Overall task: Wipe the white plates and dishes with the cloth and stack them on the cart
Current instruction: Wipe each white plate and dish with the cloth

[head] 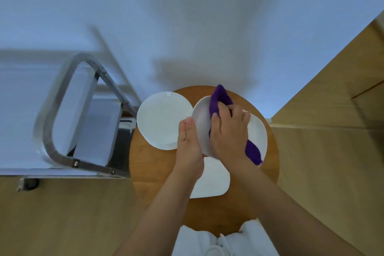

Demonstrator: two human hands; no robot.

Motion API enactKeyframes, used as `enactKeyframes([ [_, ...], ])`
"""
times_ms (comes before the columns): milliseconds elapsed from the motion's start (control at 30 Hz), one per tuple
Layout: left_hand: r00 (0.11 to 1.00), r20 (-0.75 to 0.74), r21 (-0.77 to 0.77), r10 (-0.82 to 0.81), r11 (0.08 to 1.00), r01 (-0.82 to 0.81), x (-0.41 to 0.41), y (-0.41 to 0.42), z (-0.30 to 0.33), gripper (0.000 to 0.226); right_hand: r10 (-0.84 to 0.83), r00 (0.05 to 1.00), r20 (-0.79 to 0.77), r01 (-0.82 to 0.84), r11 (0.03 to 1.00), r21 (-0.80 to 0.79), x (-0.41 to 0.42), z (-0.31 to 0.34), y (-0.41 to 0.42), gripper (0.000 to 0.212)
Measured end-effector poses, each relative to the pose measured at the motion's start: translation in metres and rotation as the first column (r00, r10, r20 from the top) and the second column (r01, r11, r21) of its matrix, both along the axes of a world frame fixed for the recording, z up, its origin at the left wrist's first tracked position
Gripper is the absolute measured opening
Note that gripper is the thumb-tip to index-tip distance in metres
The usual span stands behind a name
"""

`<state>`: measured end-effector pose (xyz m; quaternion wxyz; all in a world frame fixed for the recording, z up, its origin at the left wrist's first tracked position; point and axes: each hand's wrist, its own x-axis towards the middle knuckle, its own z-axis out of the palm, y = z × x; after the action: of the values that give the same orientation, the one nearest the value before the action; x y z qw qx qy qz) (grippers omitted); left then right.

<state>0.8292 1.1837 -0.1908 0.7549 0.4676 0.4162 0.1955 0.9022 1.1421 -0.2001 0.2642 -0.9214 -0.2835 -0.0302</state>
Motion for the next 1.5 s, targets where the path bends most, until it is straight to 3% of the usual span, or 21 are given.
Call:
enactKeyframes([
  [33,1.000,0.029,-0.004,-0.009,1.000,0.009,-0.004,0.000,0.002,0.064,0.058,0.997,0.046,-0.059,0.998,0.030,-0.007,0.007,0.007,0.030],
  [100,0.996,0.079,-0.056,0.043,0.998,-0.039,-0.009,0.005,0.008,0.058,0.147,0.984,0.096,-0.156,0.984,0.091,-0.018,0.018,0.019,0.032],
  [233,0.988,0.106,-0.048,0.109,0.993,-0.105,-0.013,0.022,0.016,0.036,0.272,0.962,-0.004,-0.268,0.949,0.167,-0.030,0.026,0.027,0.034],
  [367,0.986,0.087,0.010,0.141,0.990,-0.142,-0.014,0.032,0.021,0.038,0.407,0.903,-0.139,-0.350,0.884,0.310,-0.034,0.026,0.025,0.036],
  [533,0.968,0.057,-0.018,0.243,0.970,-0.242,-0.017,0.044,0.020,0.035,0.491,0.871,0.018,-0.482,0.848,0.220,-0.042,0.025,0.009,0.039],
  [667,0.957,0.048,-0.163,0.286,0.948,-0.275,-0.016,0.049,0.027,0.033,0.585,0.803,0.119,-0.596,0.789,0.145,-0.037,0.019,-0.013,0.032],
  [733,0.960,-0.005,-0.131,0.279,0.952,-0.277,-0.017,0.054,0.031,0.032,0.611,0.774,0.165,-0.627,0.777,0.063,-0.029,0.010,-0.029,0.031],
  [833,0.977,-0.047,-0.025,0.208,0.977,-0.210,-0.018,0.067,0.035,0.039,0.599,0.766,0.232,-0.602,0.796,-0.066,-0.017,-0.008,-0.055,0.033],
  [933,0.988,-0.065,0.044,0.138,0.990,-0.136,-0.019,0.076,0.041,0.027,0.524,0.799,0.294,-0.513,0.850,-0.121,-0.005,-0.026,-0.073,0.036],
  [1133,0.995,-0.100,0.110,0.014,0.994,-0.003,-0.017,0.072,0.044,0.025,0.339,0.846,0.413,-0.327,0.940,-0.101,0.007,-0.028,-0.062,0.038],
  [1333,0.988,-0.134,0.145,-0.079,0.985,0.098,-0.015,0.068,0.048,0.052,0.267,0.821,0.504,-0.276,0.959,-0.059,0.008,-0.008,-0.033,0.033],
  [1500,0.983,-0.131,0.131,-0.132,0.980,0.149,-0.018,0.053,0.044,0.046,0.281,0.838,0.468,-0.298,0.954,-0.040,-0.003,0.014,-0.001,0.034],
])
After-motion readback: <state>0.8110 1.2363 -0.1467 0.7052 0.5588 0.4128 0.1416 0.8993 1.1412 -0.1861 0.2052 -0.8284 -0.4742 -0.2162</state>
